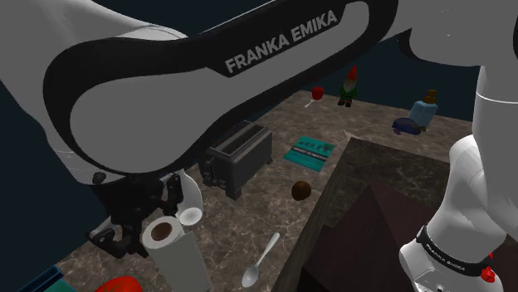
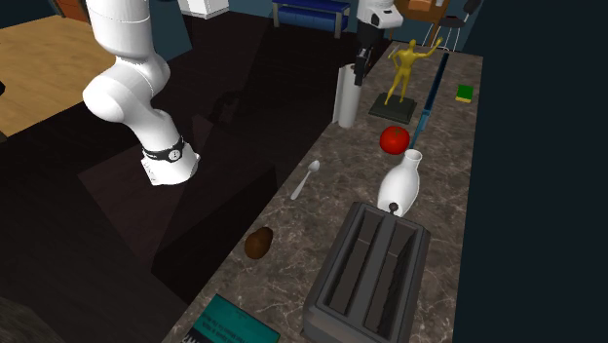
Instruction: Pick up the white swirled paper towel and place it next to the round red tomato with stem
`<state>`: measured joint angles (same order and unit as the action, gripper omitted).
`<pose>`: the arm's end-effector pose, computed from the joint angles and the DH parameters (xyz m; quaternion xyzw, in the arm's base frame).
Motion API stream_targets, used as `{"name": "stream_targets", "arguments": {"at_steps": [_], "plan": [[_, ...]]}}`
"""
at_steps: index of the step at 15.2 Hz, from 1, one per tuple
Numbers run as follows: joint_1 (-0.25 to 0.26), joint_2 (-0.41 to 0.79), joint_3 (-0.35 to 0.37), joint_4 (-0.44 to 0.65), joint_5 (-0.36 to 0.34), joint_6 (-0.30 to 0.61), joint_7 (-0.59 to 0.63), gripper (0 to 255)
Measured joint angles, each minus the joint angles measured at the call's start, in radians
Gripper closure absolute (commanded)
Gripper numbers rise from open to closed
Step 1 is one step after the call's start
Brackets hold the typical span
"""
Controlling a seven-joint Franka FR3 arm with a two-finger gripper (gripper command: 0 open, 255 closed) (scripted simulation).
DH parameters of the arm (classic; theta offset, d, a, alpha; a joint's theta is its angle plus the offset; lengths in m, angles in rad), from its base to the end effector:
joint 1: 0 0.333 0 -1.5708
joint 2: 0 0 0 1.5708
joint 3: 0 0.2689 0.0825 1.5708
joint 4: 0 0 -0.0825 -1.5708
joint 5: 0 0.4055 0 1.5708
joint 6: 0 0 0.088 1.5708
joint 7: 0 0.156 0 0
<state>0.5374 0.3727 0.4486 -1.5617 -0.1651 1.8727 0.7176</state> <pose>0.3985 0.5287 0.3458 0.9891 0.1467 -0.0084 0.0082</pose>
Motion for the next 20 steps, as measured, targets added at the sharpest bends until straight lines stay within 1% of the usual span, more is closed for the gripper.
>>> {"name": "stream_targets", "arguments": {"at_steps": [20], "plan": [[0.006, 0.085, -0.023, -0.149, -0.047, 0.226, 0.03, 255]]}}
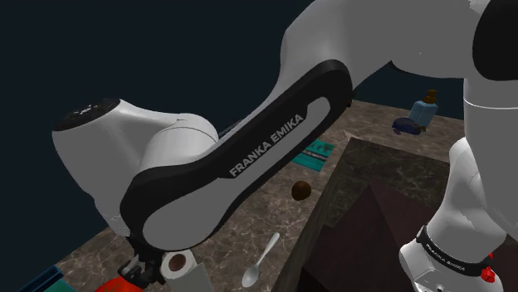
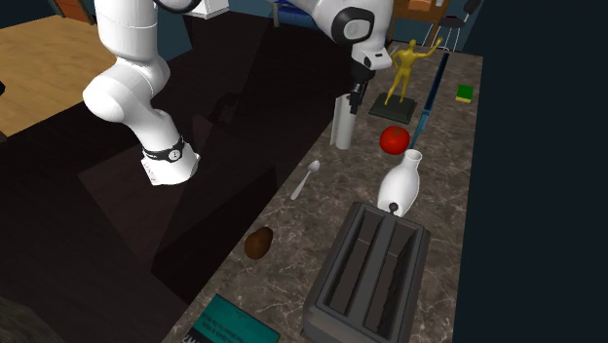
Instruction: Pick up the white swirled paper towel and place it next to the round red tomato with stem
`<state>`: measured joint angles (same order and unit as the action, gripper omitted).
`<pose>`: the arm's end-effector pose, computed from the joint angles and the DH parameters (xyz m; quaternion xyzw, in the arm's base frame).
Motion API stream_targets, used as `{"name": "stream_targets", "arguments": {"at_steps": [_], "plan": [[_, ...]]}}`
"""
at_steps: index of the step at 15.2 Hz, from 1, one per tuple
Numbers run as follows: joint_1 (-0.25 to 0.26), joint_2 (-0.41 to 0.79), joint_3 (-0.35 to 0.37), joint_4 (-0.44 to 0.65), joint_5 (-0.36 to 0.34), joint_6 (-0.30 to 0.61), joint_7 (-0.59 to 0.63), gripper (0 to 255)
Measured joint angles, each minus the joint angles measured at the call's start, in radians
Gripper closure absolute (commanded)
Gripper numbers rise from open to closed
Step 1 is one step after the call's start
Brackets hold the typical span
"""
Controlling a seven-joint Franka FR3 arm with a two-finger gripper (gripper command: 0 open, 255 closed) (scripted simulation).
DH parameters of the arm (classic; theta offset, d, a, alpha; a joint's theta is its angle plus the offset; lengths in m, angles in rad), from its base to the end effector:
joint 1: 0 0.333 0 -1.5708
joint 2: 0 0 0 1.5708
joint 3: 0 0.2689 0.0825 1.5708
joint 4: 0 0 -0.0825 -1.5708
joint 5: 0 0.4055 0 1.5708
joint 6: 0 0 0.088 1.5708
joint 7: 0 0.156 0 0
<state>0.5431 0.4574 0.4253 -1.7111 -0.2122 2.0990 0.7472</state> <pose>0.3944 0.5245 0.2393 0.9891 0.1466 -0.0083 0.0081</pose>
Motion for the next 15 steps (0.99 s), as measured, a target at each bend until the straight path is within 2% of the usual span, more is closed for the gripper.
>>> {"name": "stream_targets", "arguments": {"at_steps": [5, 12, 13, 15], "plan": [[0.007, 0.037, -0.01, -0.018, -0.019, 0.052, 0.011, 255], [0.009, 0.042, -0.011, -0.023, -0.021, 0.062, 0.014, 255], [0.009, 0.042, -0.011, -0.023, -0.021, 0.062, 0.014, 0], [0.009, 0.042, -0.011, -0.023, -0.021, 0.062, 0.014, 0]]}}
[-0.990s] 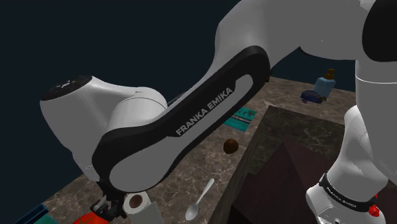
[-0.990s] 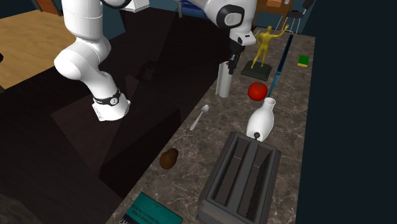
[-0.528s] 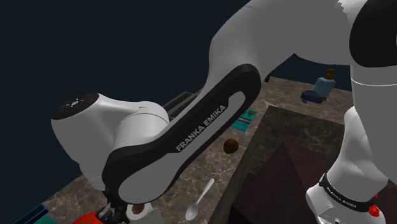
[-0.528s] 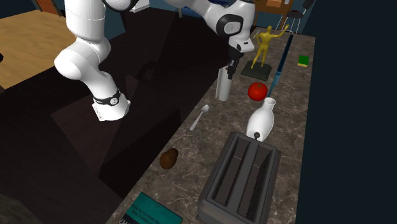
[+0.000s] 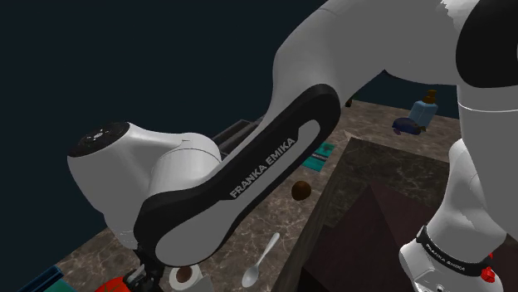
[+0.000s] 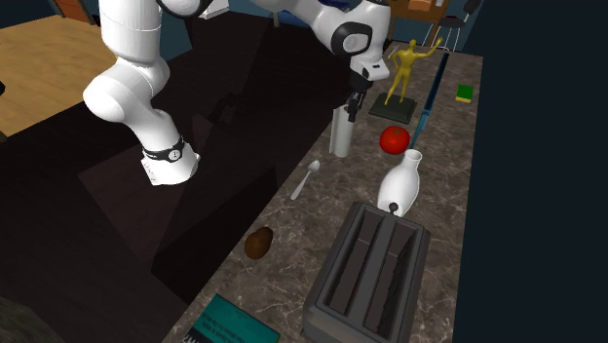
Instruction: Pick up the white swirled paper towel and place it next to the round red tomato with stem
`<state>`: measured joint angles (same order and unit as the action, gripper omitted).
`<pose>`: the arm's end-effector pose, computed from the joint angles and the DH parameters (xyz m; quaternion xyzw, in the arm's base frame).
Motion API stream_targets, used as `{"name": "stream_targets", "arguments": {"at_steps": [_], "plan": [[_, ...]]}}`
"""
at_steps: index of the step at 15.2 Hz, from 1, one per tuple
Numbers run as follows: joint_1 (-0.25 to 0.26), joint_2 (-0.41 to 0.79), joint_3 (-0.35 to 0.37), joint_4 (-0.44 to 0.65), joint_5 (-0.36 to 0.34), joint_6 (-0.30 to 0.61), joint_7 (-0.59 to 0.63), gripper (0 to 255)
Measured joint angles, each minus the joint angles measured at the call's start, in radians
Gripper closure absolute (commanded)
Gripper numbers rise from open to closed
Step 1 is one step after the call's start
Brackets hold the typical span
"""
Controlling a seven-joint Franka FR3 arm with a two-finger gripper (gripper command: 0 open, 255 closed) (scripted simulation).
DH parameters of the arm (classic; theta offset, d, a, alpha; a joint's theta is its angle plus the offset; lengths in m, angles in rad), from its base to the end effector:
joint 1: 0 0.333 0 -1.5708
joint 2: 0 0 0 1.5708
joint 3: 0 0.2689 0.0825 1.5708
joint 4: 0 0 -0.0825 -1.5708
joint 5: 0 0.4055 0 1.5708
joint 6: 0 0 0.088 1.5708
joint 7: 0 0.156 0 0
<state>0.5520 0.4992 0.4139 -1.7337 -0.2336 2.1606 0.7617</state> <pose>0.3920 0.5241 0.2075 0.9891 0.1467 -0.0082 0.0079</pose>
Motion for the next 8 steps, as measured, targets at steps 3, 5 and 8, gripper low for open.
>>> {"name": "stream_targets", "arguments": {"at_steps": [3, 5, 8], "plan": [[0.0, 0.0, 0.0, 0.0, 0.0, 0.0, 0.0, 0], [0.0, -0.003, 0.001, 0.009, 0.002, -0.011, -0.002, 0], [-0.008, -0.042, 0.012, 0.043, 0.023, -0.081, -0.018, 0]]}}
